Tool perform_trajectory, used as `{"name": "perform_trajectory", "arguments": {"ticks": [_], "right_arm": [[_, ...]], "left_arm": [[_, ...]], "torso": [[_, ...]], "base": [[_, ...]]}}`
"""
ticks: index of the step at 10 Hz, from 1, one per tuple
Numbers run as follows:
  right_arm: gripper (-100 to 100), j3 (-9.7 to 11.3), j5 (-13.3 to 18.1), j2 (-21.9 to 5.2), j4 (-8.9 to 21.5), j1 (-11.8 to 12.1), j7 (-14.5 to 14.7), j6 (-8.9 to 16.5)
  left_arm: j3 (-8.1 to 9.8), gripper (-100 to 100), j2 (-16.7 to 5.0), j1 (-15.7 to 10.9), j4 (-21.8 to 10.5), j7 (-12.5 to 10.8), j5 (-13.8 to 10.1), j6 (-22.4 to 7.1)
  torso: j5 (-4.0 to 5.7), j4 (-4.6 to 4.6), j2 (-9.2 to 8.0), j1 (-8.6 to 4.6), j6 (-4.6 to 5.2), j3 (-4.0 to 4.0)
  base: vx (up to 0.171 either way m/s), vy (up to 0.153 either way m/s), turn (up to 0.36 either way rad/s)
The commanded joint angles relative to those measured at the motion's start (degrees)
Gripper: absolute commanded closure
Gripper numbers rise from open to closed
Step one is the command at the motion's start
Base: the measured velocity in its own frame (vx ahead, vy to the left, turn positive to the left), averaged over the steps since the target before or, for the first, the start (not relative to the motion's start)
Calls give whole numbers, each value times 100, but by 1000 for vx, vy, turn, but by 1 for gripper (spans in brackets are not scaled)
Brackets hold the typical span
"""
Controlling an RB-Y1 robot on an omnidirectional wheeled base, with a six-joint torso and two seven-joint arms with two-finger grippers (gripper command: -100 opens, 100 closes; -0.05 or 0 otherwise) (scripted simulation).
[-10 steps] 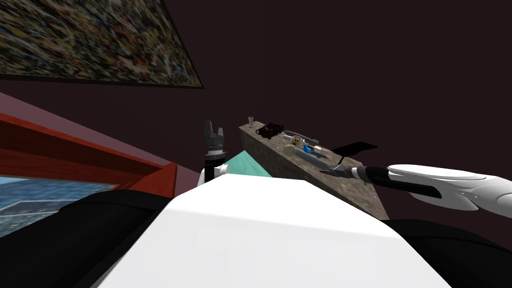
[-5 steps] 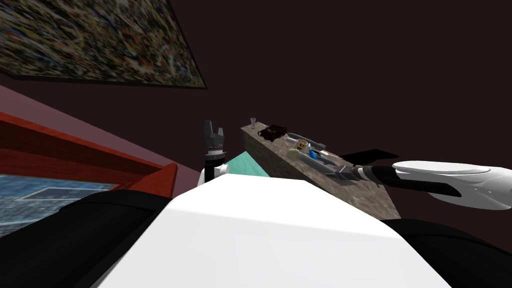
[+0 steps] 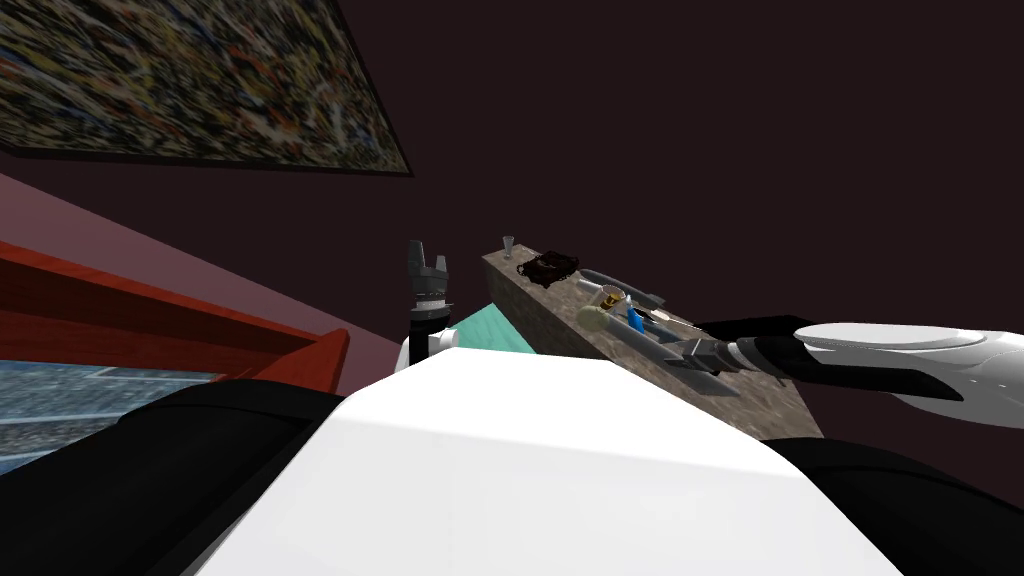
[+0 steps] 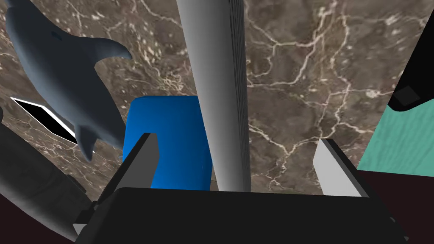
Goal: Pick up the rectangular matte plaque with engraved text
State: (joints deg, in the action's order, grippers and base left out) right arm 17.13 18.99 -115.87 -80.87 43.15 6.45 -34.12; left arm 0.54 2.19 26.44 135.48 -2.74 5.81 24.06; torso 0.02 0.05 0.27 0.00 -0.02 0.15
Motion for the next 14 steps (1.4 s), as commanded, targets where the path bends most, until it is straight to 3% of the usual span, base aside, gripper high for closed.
{"name": "perform_trajectory", "arguments": {"ticks": [1, 3, 4, 5, 6, 7, 9, 13, 14], "right_arm": [[-100, 106, 202, -88, -89, 213, 95, -62], [-100, 106, 202, -88, -89, 213, 95, -62], [-100, 228, 275, -143, -123, 324, 180, -143], [-100, 143, 243, -120, -62, 279, 127, -138], [0, 141, 257, -124, -57, 290, 126, -165], [-100, 167, 236, -38, 21, 310, 76, -162], [-100, 194, 216, 48, 100, 332, 25, -162], [-100, 354, 101, 562, 571, 462, -280, -163], [-100, 354, 101, 562, 571, 462, -280, -163]], "left_arm": [[0, 0, 0, 0, 0, 0, 0, 0], [1, 0, 0, 1, 0, 0, 0, 0], [1, 0, 0, 1, 0, 0, 0, 0], [0, 0, 0, 0, 0, 0, 0, 0], [0, 0, 0, 0, 0, 0, 0, 0], [0, 0, 0, 0, 0, 0, 0, 0], [0, 0, 0, -2, 0, 0, 0, 0], [0, 0, 0, -3, -1, 0, 0, -1], [0, 0, 0, -3, -1, 0, 0, -1]], "torso": [[0, 0, 0, 0, 0, 0], [5, 4, 14, -12, 4, 10], [3, 1, 0, -4, 5, 2], [1, 0, -4, 0, 2, -1], [1, -2, -14, 3, 5, -7], [0, -5, -23, 6, 6, -12], [2, -12, -57, 0, 2, -31], [-1, -20, -87, 5, 3, -50], [1, -22, -96, -2, 3, -55]], "base": [[131, -57, 177], [80, -34, 21], [51, -13, 95], [27, -9, 29], [5, -2, -4], [-42, -8, 222], [-91, -20, 202], [-156, -2, 406], [-131, -5, 162]]}}
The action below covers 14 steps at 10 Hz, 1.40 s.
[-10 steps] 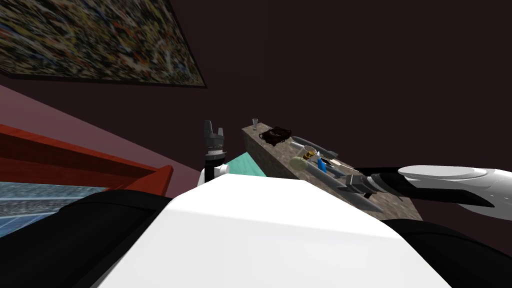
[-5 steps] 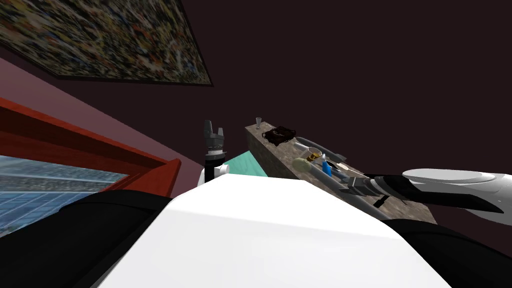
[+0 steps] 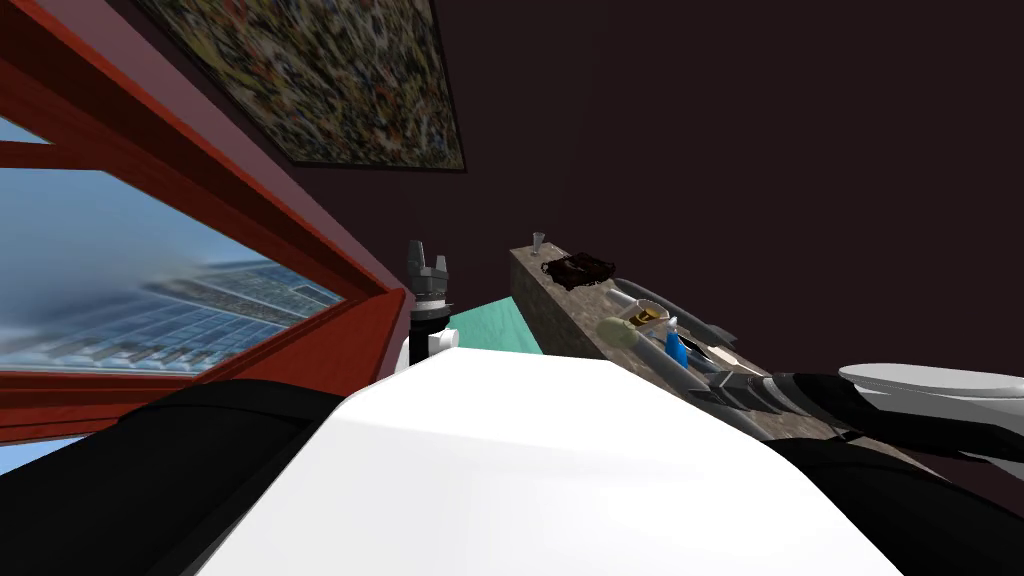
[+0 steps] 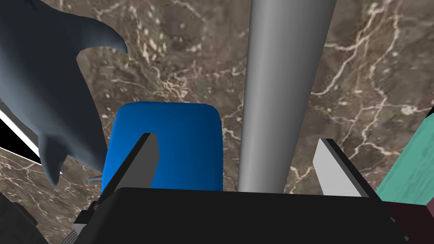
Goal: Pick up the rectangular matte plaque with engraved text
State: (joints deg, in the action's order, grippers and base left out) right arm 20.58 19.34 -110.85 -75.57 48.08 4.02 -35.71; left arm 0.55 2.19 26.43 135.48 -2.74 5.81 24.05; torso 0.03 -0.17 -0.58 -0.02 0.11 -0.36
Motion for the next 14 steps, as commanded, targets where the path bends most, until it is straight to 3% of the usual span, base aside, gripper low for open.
{"name": "perform_trajectory", "arguments": {"ticks": [1, 4, 5, 9, 10, 11, 14], "right_arm": [[-100, 61, 27, 231, 198, 13, -138, -4], [-100, 38, 74, 246, 214, 7, -167, -29], [100, 43, 65, 245, 212, 8, -157, -23], [100, 44, 69, 246, 205, 10, -152, -34], [0, 44, 69, 246, 204, 10, -152, -36], [100, 35, 47, 145, 119, -9, -88, -4], [100, -18, 85, -26, -38, -52, 14, -4]], "left_arm": [[0, 0, 0, 0, 0, 0, 0, 0], [1, 0, 0, 1, 0, 0, 0, 0], [0, 0, 0, 1, 0, 0, 0, 0], [1, 0, 0, 2, 1, 0, 0, 0], [1, 0, 0, 2, 1, 0, 0, 0], [1, 0, 0, 2, 1, 0, 0, 0], [2, 0, -1, 4, 1, 0, 0, 1]], "torso": [[0, 0, 0, 0, 0, 0], [0, 6, 28, -2, 2, 16], [1, 10, 41, -3, -1, 24], [-3, 12, 55, -4, 1, 32], [-2, 12, 55, -5, 1, 32], [-2, 12, 55, -5, 1, 32], [-8, 17, 101, -6, 8, 55]], "base": [[-117, 18, 400], [-54, 3, 50], [0, 0, 0], [0, 0, 0], [0, 0, 0], [54, -12, -246], [129, -10, -240]]}}
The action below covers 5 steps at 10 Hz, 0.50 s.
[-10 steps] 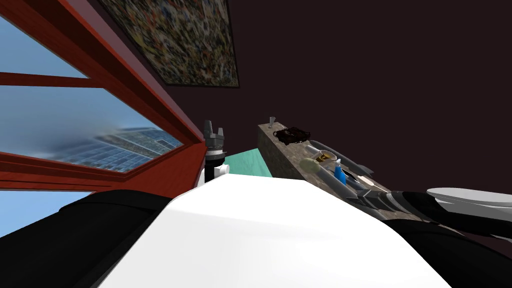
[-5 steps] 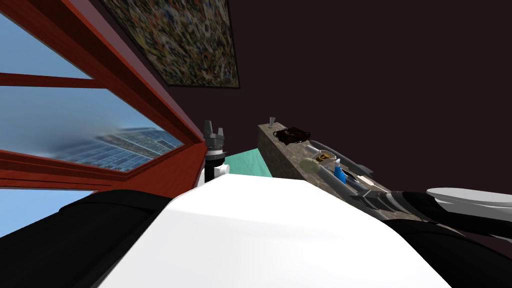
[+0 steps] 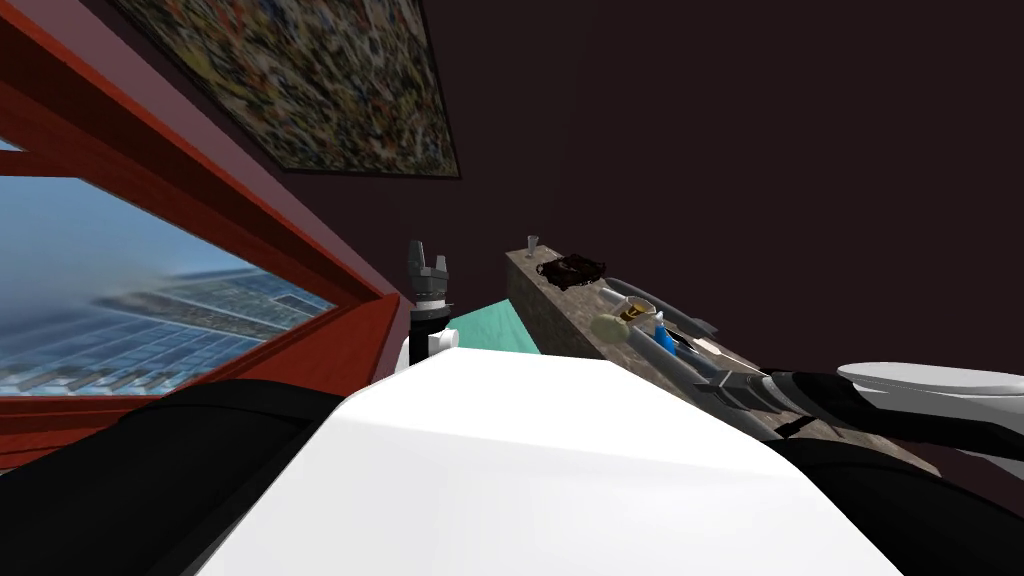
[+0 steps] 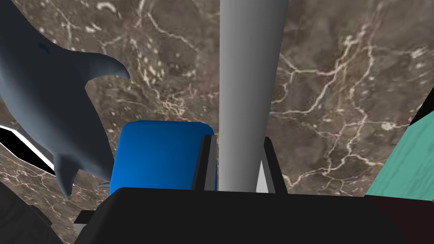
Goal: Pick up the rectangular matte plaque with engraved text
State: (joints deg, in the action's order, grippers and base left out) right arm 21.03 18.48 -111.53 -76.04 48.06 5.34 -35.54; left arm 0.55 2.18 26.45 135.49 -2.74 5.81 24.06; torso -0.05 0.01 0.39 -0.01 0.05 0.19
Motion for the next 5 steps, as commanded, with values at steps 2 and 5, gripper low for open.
{"name": "perform_trajectory", "arguments": {"ticks": [2, 5], "right_arm": [[100, -116, 210, -129, -148, -94, -17, -20], [100, -196, 268, -386, -384, -159, 136, -20]], "left_arm": [[0, 0, 0, -1, 0, 0, 0, 0], [0, 0, 0, 0, 0, 0, 0, 0]], "torso": [[-2, -4, -17, 1, -6, -9], [-6, 2, -3, 3, -3, -1]], "base": [[47, 1, -137], [124, -3, -330]]}}
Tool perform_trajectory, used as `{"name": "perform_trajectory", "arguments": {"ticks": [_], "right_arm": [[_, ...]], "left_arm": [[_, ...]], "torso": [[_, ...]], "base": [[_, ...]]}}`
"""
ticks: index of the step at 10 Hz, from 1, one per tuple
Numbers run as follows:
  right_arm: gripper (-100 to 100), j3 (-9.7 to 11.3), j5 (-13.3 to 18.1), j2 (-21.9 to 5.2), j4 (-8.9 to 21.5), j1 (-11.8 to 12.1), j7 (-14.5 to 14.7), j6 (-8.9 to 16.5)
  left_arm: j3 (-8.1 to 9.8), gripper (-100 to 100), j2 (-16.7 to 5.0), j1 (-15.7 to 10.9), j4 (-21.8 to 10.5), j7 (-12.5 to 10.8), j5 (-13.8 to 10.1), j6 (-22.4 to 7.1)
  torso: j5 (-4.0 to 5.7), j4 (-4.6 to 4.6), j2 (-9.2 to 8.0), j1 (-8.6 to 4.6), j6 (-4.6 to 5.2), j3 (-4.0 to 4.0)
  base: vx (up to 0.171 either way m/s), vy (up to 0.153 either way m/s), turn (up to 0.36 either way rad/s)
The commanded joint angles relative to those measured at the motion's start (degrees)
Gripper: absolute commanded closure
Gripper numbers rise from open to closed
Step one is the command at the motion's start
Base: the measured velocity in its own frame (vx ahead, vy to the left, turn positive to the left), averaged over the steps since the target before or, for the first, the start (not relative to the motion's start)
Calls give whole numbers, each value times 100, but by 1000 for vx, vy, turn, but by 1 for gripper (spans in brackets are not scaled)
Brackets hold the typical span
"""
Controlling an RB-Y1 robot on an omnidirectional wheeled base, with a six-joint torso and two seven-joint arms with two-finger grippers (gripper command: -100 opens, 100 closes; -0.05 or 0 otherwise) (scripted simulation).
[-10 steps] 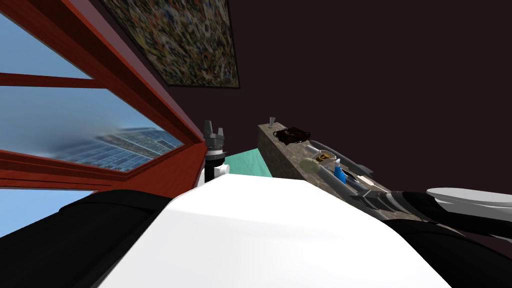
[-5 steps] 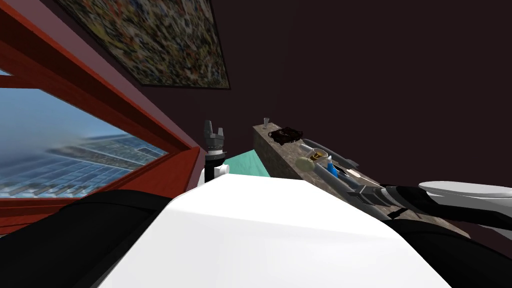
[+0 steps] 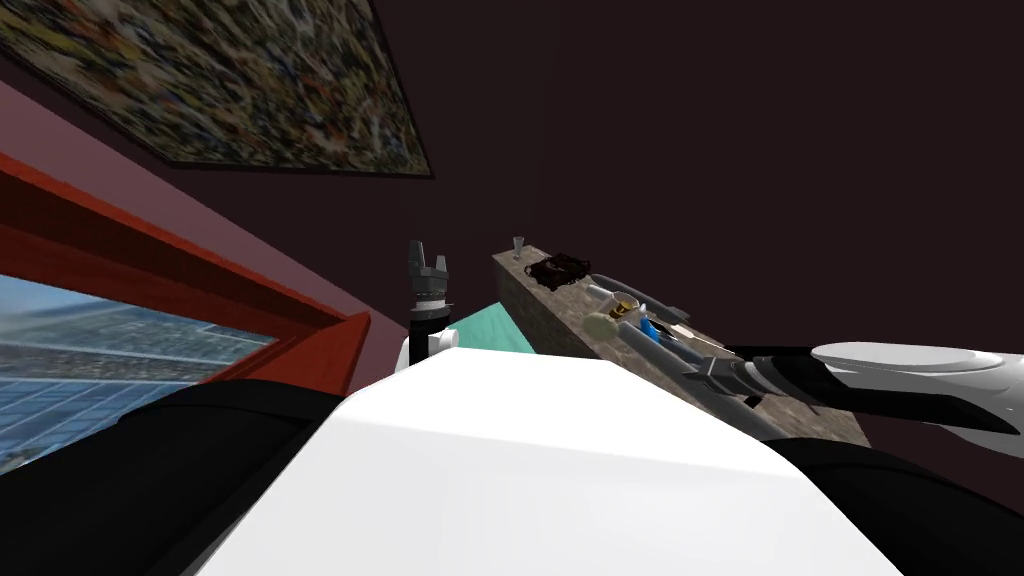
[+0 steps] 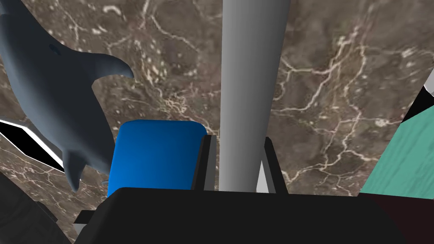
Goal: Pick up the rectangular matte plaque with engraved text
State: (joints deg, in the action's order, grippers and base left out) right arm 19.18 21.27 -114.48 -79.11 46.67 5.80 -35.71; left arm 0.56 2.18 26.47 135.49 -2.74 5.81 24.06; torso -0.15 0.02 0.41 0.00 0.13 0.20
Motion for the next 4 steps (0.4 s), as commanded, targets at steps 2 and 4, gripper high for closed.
{"name": "perform_trajectory", "arguments": {"ticks": [2, 4], "right_arm": [[100, -64, 27, -263, -234, -64, 192, -2], [0, -96, 54, -196, -176, -14, 144, -7]], "left_arm": [[0, 0, 0, 0, 0, 0, 0, 0], [-1, 0, 0, -2, 0, 0, 0, 0]], "torso": [[-1, 2, 4, 9, 0, 3], [-4, 1, -11, 11, -17, -4]], "base": [[143, 30, -384], [30, 13, -19]]}}
